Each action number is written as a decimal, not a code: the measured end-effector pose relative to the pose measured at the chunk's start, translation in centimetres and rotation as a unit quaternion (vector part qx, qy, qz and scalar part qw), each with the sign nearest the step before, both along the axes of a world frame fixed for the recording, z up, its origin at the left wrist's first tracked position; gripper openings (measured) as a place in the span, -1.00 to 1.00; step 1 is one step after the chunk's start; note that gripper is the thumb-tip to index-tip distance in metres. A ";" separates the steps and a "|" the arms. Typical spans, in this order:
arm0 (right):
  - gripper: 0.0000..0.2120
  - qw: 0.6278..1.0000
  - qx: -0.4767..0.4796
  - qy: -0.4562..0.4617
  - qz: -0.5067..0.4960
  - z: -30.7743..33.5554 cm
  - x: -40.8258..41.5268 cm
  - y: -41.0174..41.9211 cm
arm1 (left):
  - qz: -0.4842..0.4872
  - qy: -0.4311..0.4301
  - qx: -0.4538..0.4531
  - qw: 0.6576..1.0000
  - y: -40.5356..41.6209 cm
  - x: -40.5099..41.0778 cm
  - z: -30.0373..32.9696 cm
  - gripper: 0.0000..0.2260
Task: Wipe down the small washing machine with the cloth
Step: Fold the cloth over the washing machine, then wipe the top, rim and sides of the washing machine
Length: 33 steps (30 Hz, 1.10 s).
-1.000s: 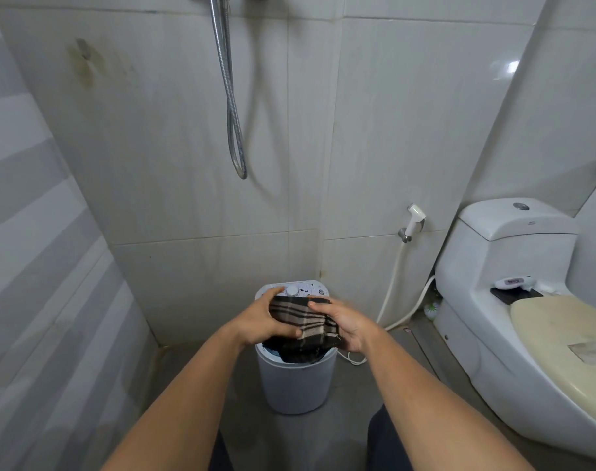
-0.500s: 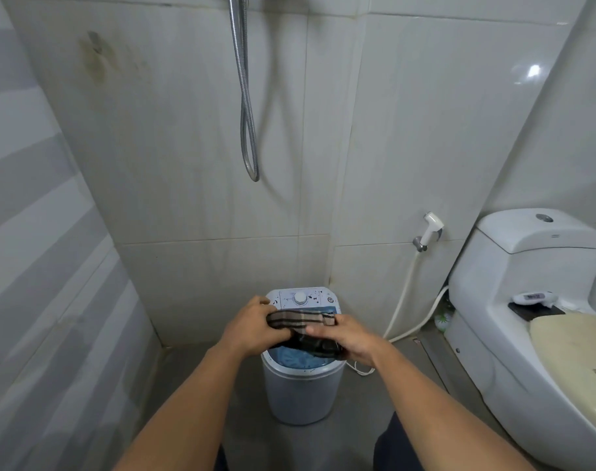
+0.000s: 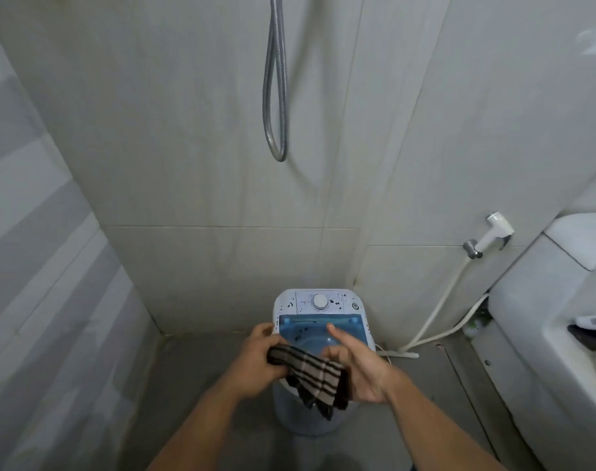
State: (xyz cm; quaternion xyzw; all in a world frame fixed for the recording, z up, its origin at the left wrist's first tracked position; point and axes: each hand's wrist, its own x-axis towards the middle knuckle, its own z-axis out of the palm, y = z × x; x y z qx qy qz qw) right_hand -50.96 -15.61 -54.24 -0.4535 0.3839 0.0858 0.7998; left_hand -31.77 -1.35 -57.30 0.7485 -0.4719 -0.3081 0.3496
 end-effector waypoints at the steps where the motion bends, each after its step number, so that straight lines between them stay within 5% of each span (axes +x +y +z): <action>1: -0.39 1.000 0.006 0.010 0.004 -0.7 0.9 -0.8 | -0.014 -0.015 -0.003 1.000 -0.7 0.8 -0.6 -0.73; 7: -0.59 0.999 0.034 -0.003 0.021 -3.2 6.7 -5.1 | 0.038 -0.051 -0.013 0.998 -4.7 5.0 -2.2 -0.50; 12: -0.70 0.978 -0.183 0.011 -0.100 -4.1 12.7 -10.9 | 0.278 0.144 0.096 0.945 -4.8 5.7 -6.9 -0.36; 16: -0.46 0.869 -0.487 0.085 0.024 -4.5 17.0 -13.3 | 0.354 0.243 0.152 0.890 -3.4 4.1 -12.6 -0.46; 19: -0.17 0.773 -0.592 0.152 0.171 -7.2 19.4 -13.4 | 0.403 0.331 0.134 0.842 -3.1 3.6 -15.0 -0.58; 22: -0.32 0.664 -0.672 0.208 0.254 -10.5 19.3 -11.8 | 0.409 0.405 0.102 0.811 -4.3 3.6 -15.2 -0.79; 26: -0.48 0.621 -0.739 0.176 0.192 -12.4 18.5 -10.8 | 0.389 0.416 0.066 0.820 -5.5 3.2 -14.8 -0.86; 33: -0.53 0.527 -0.800 0.103 0.270 -14.7 16.7 -8.0 | 0.388 0.391 0.043 0.834 -6.3 3.1 -15.7 -0.82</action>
